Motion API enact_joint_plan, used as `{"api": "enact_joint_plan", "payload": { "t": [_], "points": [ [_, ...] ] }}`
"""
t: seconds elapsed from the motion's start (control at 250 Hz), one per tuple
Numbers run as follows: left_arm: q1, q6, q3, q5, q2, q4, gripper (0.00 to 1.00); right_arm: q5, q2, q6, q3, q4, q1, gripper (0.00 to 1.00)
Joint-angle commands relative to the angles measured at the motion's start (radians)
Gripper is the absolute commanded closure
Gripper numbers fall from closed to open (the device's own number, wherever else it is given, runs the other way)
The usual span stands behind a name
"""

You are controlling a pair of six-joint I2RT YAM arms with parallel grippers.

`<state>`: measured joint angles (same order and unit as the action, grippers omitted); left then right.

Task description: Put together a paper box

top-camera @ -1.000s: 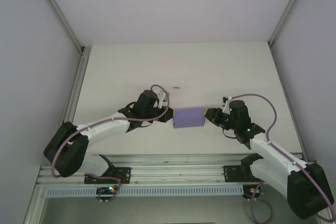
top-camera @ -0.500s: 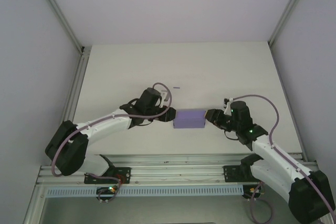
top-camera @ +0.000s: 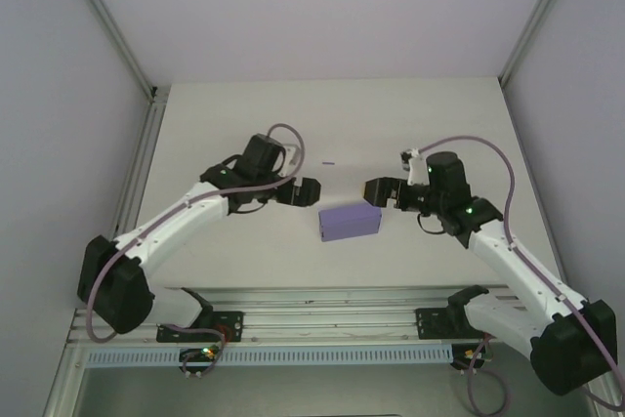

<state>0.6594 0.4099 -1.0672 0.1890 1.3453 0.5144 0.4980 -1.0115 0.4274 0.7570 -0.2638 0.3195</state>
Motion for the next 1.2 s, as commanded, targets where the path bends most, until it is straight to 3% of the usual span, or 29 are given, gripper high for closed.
{"api": "enact_joint_plan", "payload": {
  "t": [0.0,0.076,0.172,0.296,0.483,0.647,0.755,0.99,1.054,1.194],
  "points": [
    [-0.101,-0.013,0.016,-0.111,-0.085,0.101,0.00,0.175,-0.048,-0.552,0.126,-0.121,0.022,0.00],
    [-0.197,-0.003,0.061,-0.127,-0.135,0.130,0.00,0.171,-0.117,-0.842,0.202,-0.224,0.050,0.00],
    [-0.299,0.014,0.133,-0.130,-0.197,0.153,0.00,0.091,-0.262,-1.124,0.378,-0.492,0.172,0.00],
    [-0.364,0.036,0.204,-0.167,-0.269,0.154,0.00,-0.133,-0.463,-1.262,0.514,-0.645,0.307,0.00],
    [-0.380,0.027,0.201,-0.147,-0.274,0.147,0.00,-0.359,-0.643,-1.287,0.576,-0.633,0.339,0.00],
    [-0.382,0.023,0.200,-0.135,-0.243,0.146,0.00,-0.344,-0.699,-1.310,0.581,-0.638,0.339,0.00],
    [-0.382,0.024,0.202,-0.131,-0.234,0.142,0.00,-0.391,-0.741,-1.289,0.563,-0.615,0.345,0.11],
    [-0.382,0.016,0.195,-0.149,-0.229,0.144,0.00,-0.472,-0.729,-1.248,0.537,-0.558,0.357,0.52],
    [-0.382,0.017,0.190,-0.151,-0.230,0.149,0.00,-0.519,-0.695,-1.247,0.527,-0.501,0.359,0.55],
    [-0.382,0.022,0.184,-0.170,-0.243,0.147,0.00,-0.749,-0.631,-1.259,0.484,-0.239,0.369,0.62]
  ]
}}
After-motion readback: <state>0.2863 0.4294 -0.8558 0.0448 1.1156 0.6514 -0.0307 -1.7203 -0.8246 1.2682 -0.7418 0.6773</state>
